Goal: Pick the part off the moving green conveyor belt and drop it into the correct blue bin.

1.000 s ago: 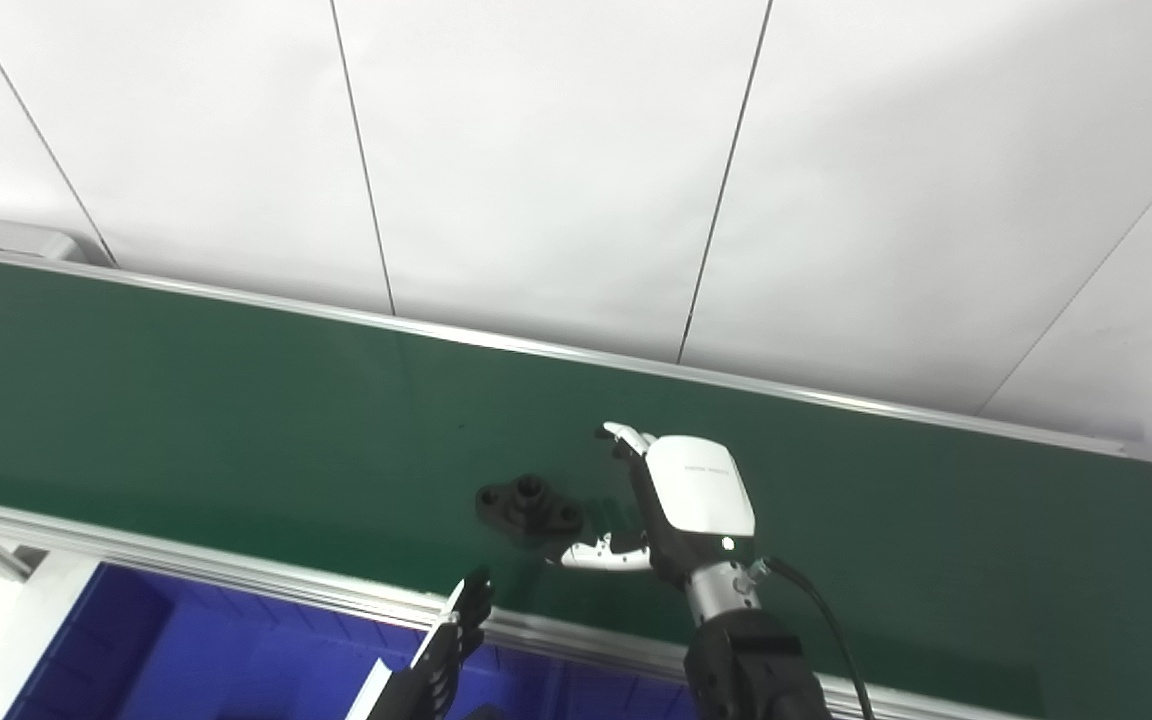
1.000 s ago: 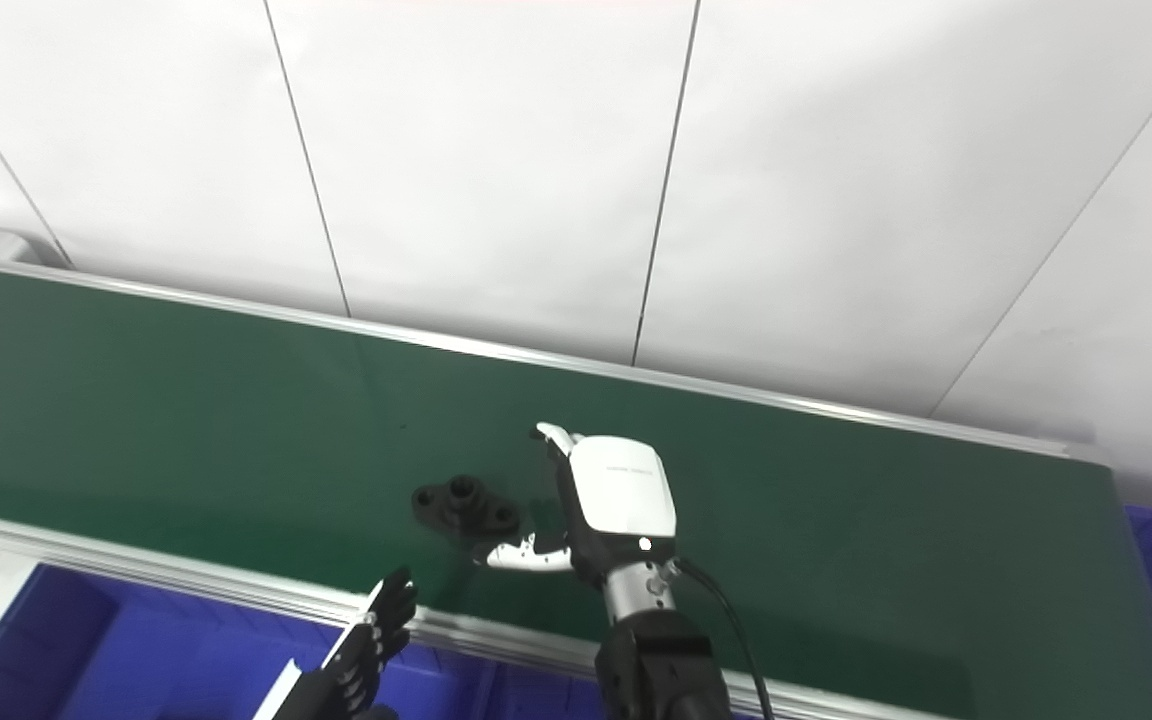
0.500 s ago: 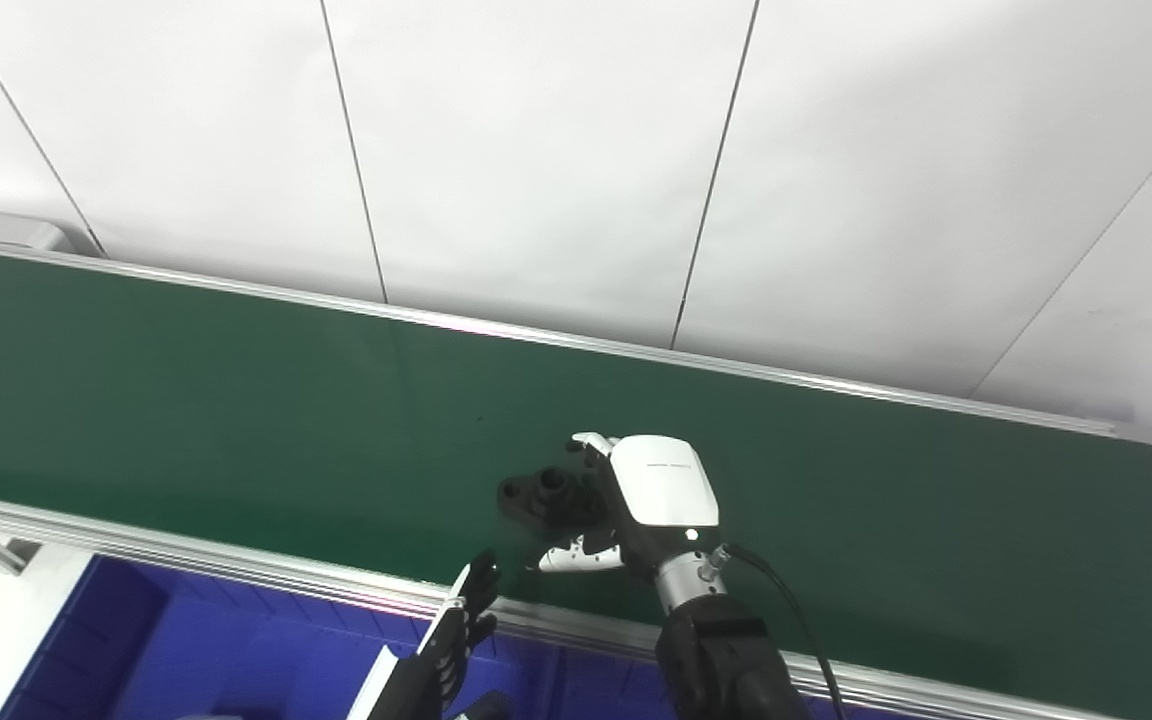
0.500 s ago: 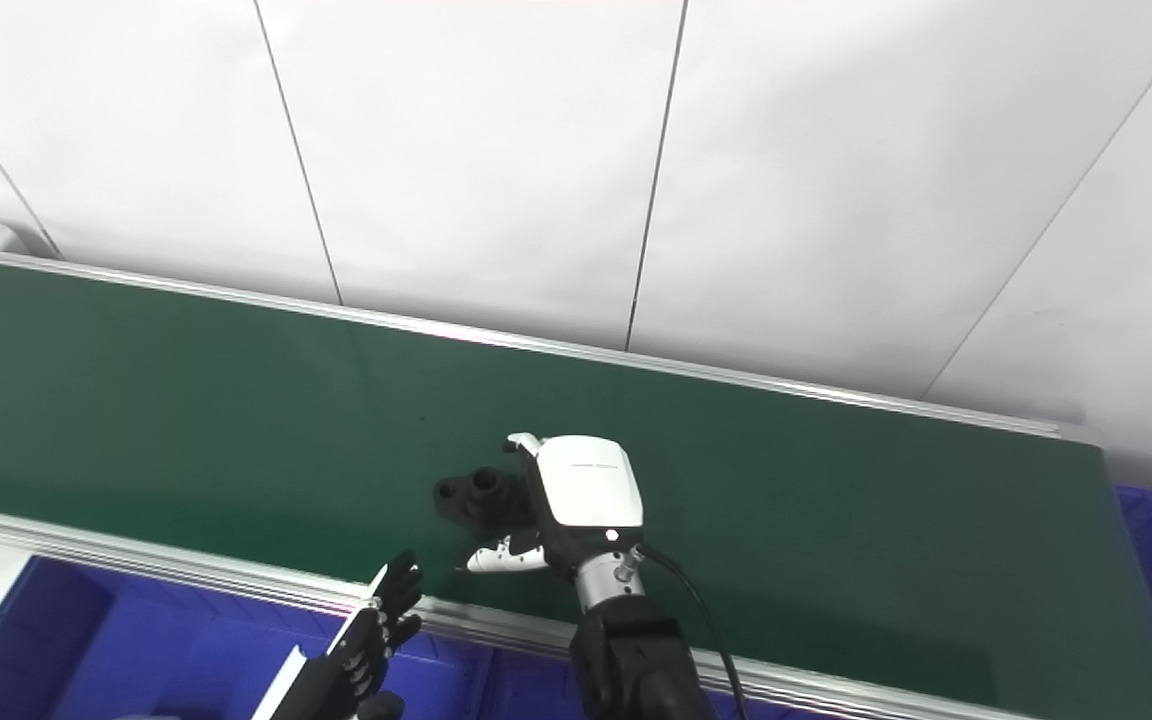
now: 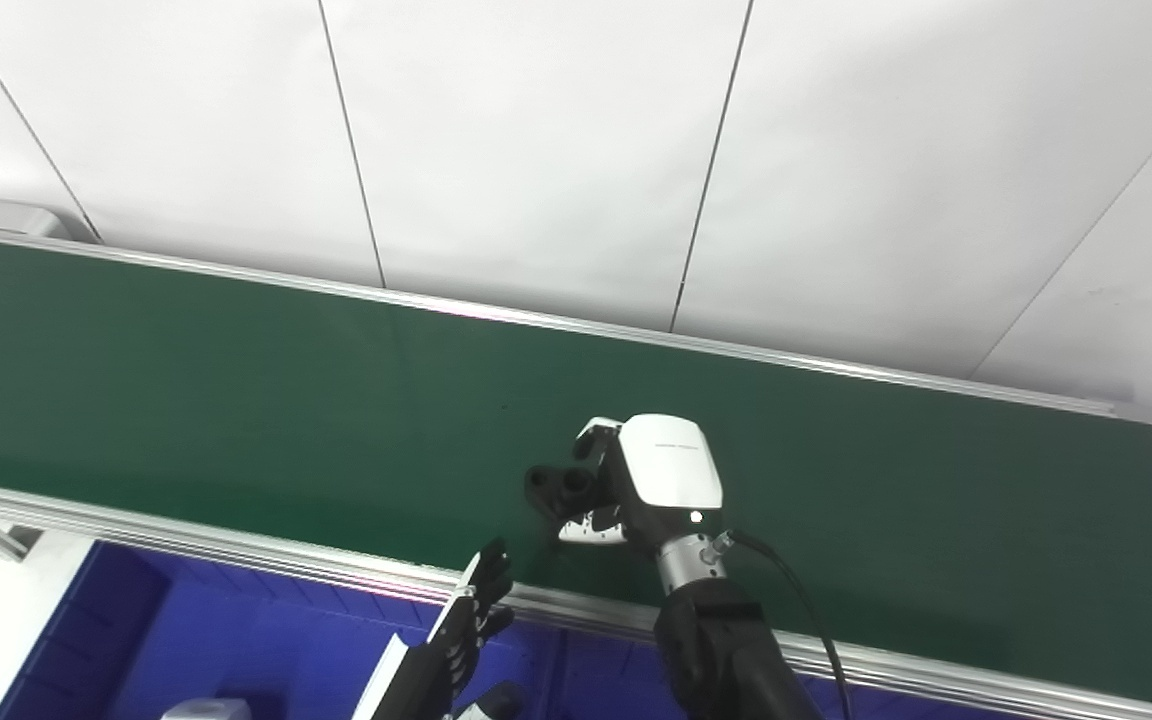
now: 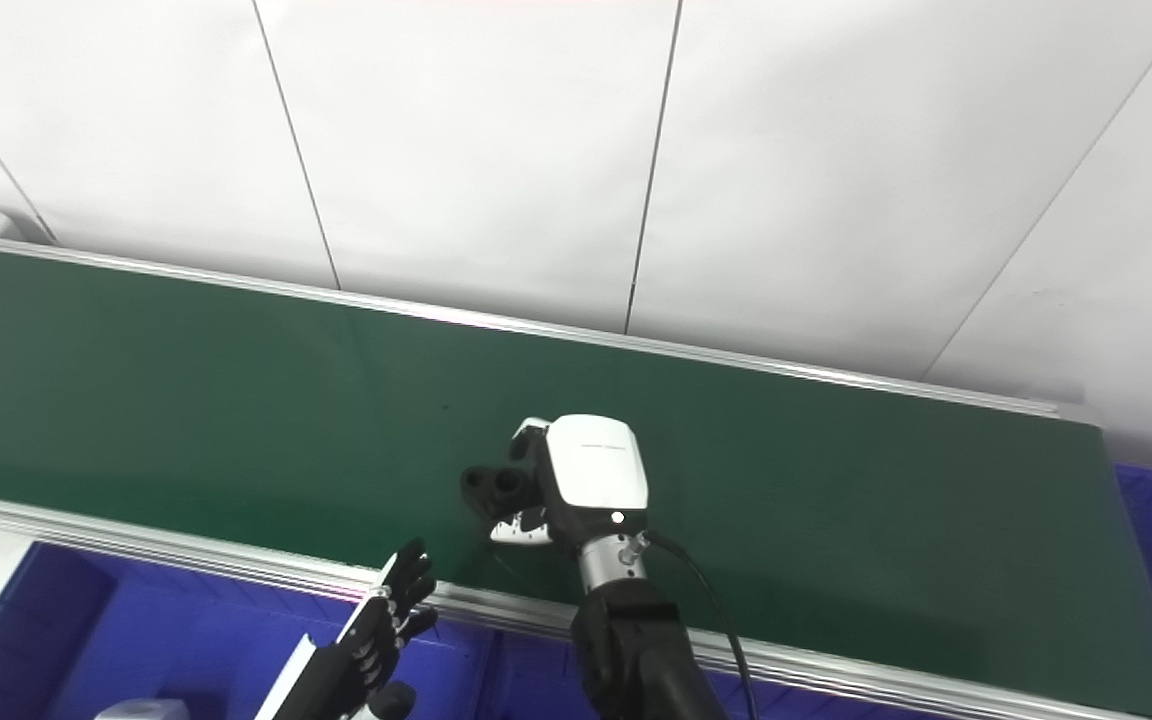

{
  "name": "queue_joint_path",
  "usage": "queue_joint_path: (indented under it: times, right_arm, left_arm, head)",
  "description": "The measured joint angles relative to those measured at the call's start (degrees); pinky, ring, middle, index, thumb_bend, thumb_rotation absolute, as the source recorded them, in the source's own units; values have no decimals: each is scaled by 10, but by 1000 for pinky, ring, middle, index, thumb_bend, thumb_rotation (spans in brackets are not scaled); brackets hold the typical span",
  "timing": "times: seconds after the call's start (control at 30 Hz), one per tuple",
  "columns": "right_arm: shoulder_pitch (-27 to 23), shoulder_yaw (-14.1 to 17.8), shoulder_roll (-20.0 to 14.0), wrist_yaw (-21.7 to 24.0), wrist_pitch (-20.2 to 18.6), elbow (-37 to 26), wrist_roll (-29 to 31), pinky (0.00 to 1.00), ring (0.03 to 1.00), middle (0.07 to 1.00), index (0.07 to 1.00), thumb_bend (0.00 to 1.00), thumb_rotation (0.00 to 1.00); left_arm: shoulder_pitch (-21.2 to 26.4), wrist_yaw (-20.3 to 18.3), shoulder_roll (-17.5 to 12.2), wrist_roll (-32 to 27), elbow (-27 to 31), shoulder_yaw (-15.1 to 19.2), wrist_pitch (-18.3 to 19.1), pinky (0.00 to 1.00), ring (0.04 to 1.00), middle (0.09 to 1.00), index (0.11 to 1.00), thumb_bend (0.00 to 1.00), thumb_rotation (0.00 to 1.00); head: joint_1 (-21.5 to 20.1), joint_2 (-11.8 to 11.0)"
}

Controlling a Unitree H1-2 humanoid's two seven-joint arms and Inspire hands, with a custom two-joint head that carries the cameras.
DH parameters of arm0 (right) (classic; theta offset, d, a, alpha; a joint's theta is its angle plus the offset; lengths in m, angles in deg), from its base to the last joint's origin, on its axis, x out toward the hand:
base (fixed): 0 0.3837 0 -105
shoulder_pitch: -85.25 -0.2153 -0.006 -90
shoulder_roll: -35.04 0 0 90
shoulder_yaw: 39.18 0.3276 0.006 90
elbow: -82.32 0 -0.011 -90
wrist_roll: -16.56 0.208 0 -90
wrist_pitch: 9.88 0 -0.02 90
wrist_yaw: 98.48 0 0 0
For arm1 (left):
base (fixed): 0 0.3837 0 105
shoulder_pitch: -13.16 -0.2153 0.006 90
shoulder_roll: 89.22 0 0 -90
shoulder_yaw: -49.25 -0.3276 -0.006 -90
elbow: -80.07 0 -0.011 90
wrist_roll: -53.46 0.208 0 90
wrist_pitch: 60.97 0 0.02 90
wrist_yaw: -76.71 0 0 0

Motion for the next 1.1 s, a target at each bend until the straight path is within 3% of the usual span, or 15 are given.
queue_joint_path:
  times: [0.4,0.57,0.77,0.97,1.1]
  right_arm:
    - [-1,-25,-19,-13,-13,4,-8,102,162,266,494,513,171]
    - [-1,-33,-18,-13,-37,3,-18,112,177,277,481,512,172]
    - [9,-27,-20,-13,-43,-11,-5,119,184,271,477,505,147]
    - [42,-23,-34,8,-44,-71,8,105,163,245,475,508,144]
    - [68,-20,-58,56,-45,-135,6,98,153,236,480,508,142]
  left_arm:
    - [-4,0,-1,-8,8,-4,12,945,986,1000,1000,752,763]
    - [-5,0,-2,-7,9,-5,14,954,992,1000,1000,746,770]
    - [-11,0,-1,-11,9,-6,14,972,1000,1000,1000,736,773]
    - [-12,0,-1,-13,9,-6,15,995,1000,1000,1000,741,788]
    - [-8,-1,-2,-24,9,-5,15,1000,1000,1000,1000,742,793]
  head:
    - [-2,11]
    - [-4,12]
    - [-13,12]
    - [-32,16]
    - [-47,18]
